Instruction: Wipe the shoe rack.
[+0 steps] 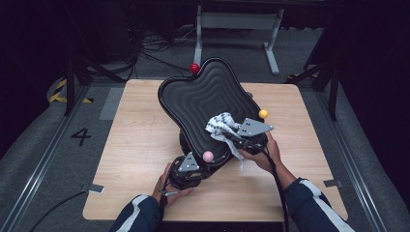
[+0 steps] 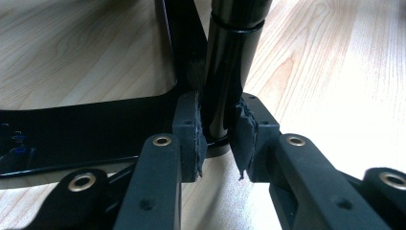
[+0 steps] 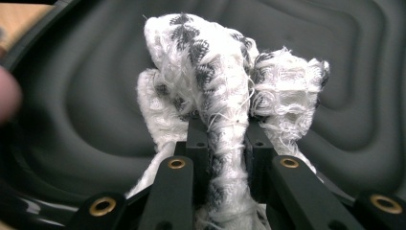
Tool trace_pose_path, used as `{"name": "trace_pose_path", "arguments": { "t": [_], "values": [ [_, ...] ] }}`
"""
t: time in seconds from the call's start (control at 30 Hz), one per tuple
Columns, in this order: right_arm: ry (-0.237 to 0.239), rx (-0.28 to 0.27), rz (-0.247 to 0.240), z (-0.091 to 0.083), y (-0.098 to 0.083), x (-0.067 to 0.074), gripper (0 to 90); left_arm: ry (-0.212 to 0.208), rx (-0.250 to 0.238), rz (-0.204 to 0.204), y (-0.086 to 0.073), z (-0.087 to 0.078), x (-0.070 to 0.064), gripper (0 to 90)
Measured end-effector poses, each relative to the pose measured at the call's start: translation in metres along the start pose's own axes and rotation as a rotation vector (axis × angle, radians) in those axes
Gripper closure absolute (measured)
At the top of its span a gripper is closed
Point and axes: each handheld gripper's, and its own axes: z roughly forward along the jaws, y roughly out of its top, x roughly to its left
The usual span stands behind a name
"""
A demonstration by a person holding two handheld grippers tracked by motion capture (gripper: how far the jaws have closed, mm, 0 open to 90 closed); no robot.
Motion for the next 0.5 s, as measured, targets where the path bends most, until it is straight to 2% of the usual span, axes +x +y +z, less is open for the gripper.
{"name": "trace_pose_path", "arguments": {
  "t": [0.33, 0.5],
  "values": [
    [0.096, -0.008, -0.095, 0.006, 0.018, 0.033, 77.3, 0.002, -0.002, -0.002, 0.0, 0.0, 0.0, 72.0],
    [0.117, -0.011, -0.118, 0.009, 0.023, 0.04, 77.3, 0.003, -0.003, -0.001, 0.0, 0.0, 0.0, 72.2]
  ]
}}
